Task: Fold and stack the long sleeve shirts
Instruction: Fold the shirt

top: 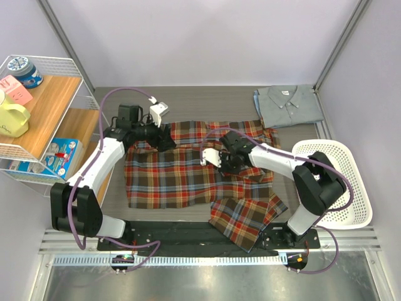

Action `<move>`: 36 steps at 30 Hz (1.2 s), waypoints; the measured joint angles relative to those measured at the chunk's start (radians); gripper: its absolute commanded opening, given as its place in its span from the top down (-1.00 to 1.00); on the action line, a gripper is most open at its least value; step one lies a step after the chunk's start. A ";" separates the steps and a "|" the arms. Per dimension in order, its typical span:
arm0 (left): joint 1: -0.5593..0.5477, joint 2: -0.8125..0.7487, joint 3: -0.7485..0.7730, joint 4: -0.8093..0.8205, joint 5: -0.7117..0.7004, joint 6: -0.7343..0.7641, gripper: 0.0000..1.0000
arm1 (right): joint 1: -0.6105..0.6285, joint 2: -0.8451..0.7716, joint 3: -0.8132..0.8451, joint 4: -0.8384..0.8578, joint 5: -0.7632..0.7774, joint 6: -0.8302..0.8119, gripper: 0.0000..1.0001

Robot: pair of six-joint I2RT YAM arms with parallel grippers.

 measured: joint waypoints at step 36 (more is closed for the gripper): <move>-0.361 -0.079 -0.122 0.354 0.175 0.375 -0.50 | -0.211 -0.168 0.425 -0.434 -0.771 0.094 0.97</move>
